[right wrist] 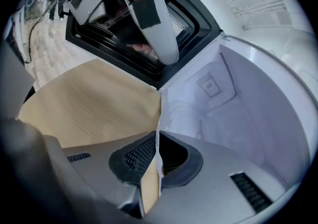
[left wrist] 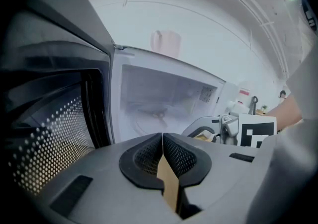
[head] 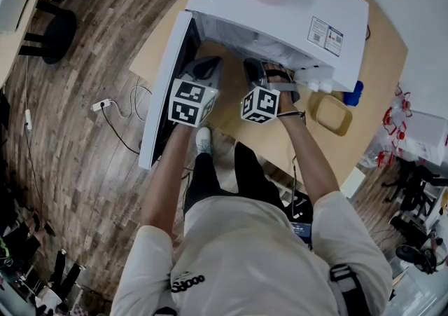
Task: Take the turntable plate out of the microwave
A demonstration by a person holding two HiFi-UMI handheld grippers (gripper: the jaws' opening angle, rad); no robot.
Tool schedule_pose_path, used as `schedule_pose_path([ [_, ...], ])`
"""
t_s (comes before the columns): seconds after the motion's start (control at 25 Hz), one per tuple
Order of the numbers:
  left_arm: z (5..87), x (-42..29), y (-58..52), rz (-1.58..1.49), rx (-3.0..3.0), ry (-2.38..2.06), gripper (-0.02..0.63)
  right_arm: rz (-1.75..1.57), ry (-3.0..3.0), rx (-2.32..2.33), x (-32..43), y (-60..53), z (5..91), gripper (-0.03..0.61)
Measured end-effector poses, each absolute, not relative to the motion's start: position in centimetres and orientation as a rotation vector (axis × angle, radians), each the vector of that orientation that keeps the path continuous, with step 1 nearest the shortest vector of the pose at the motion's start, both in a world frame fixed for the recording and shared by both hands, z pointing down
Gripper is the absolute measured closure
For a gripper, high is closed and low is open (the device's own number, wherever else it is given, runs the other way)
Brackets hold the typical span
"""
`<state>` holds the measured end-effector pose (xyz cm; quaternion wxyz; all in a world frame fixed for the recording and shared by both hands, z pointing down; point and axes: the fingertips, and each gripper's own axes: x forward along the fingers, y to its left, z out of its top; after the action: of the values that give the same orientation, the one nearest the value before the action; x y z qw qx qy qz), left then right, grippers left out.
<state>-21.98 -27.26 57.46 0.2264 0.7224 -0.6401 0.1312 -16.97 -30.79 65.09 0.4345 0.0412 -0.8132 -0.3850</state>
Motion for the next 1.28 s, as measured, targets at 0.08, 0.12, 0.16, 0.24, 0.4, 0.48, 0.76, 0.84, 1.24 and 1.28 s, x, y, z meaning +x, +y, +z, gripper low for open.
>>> schedule_pose_path([
  [0.08, 57.5, -21.9, -27.1, 0.369, 1.995, -1.762, 0.595, -0.958, -2.038, 0.107, -17.1, -30.0, 65.0, 0.557],
  [0.12, 57.5, -21.8, -27.0, 0.375, 2.000, -1.758, 0.594, -0.960, -2.040, 0.107, -17.2, -29.7, 65.0, 0.557],
  [0.16, 57.6, -21.7, -26.8, 0.382, 2.003, -1.752, 0.594, -0.962, -2.040, 0.105, -17.1, -29.4, 65.0, 0.557],
  [0.24, 57.8, -21.6, -26.6, 0.385, 2.002, -1.744, 0.594, -0.970, -2.034, 0.105, -16.9, -29.0, 65.0, 0.557],
  [0.4, 58.0, -21.6, -26.5, 0.354, 1.983, -1.730, 0.594, -1.011, -2.022, 0.120, -16.3, -28.8, 65.1, 0.557],
  [0.48, 58.4, -21.6, -26.4, 0.350, 1.973, -1.722, 0.594, -1.039, -2.022, 0.124, -16.4, -28.8, 65.1, 0.557],
  [0.76, 59.8, -21.3, -26.4, 0.370, 1.949, -1.694, 0.594, -1.140, -1.984, 0.182, -15.9, -28.8, 65.5, 0.515],
  [0.84, 60.1, -21.2, -26.5, 0.376, 1.951, -1.680, 0.594, -1.150, -1.962, 0.195, -15.4, -29.2, 65.9, 0.452],
  [1.24, 61.6, -20.0, -26.4, 0.425, 1.976, -1.606, 0.594, -1.309, -1.870, 0.347, -16.0, -33.2, 65.4, 0.400],
  [1.28, 61.6, -20.1, -26.3, 0.424, 1.979, -1.603, 0.594, -1.316, -1.878, 0.350, -16.3, -33.2, 65.4, 0.402],
])
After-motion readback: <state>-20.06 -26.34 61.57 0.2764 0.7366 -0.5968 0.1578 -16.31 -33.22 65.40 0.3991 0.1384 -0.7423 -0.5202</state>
